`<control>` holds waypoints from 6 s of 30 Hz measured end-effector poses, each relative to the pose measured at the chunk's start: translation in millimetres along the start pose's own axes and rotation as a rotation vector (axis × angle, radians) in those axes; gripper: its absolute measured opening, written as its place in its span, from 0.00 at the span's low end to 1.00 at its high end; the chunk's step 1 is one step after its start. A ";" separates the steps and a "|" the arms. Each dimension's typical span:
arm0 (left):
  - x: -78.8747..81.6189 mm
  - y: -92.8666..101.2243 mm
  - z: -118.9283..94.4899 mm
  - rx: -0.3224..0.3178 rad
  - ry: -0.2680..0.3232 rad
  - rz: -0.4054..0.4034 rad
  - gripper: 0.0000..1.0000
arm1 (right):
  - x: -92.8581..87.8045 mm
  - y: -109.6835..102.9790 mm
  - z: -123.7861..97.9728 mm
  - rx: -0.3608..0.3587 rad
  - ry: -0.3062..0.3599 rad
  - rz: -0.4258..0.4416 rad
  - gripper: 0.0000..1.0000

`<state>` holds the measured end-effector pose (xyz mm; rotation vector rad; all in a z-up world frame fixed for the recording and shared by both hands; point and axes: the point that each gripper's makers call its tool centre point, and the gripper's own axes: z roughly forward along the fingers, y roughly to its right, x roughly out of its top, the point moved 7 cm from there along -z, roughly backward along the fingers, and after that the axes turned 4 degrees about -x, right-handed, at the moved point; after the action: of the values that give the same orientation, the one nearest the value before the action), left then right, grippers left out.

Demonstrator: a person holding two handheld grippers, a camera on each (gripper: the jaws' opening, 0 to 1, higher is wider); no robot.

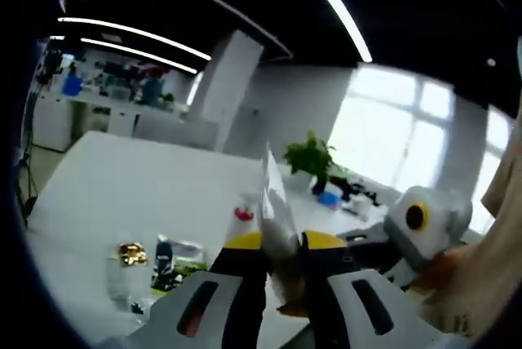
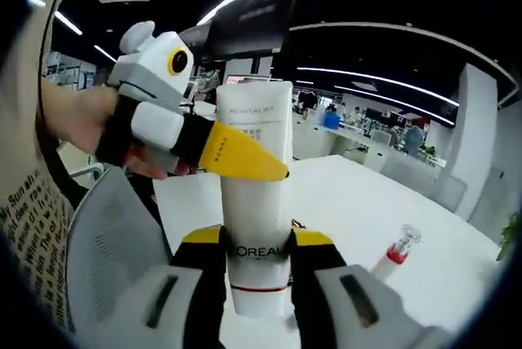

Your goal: Arrange the skincare products in the storage area until every visible bottle or jar stands upright without overlapping.

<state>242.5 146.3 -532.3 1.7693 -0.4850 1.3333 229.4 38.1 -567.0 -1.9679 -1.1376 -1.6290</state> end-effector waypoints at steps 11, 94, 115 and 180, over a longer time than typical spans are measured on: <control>23.8 18.3 6.3 -0.225 -0.119 0.174 0.10 | 6.9 16.4 -12.9 0.258 0.115 0.163 0.26; -11.7 -97.7 176.8 -0.332 -0.702 0.571 0.10 | -116.2 75.4 -15.5 0.001 -0.132 0.397 0.50; -25.2 -124.7 214.3 -0.317 -0.673 0.557 0.10 | -124.6 70.2 -15.4 -0.050 -0.144 0.457 0.53; -25.4 -115.2 196.7 -0.342 -0.758 0.672 0.28 | -137.0 96.0 -25.9 -0.269 -0.144 0.472 0.99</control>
<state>432.8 48.9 -615.3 1.8335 -1.7327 0.8409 281.9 -88.7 -666.3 -2.3279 -0.4515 -1.4585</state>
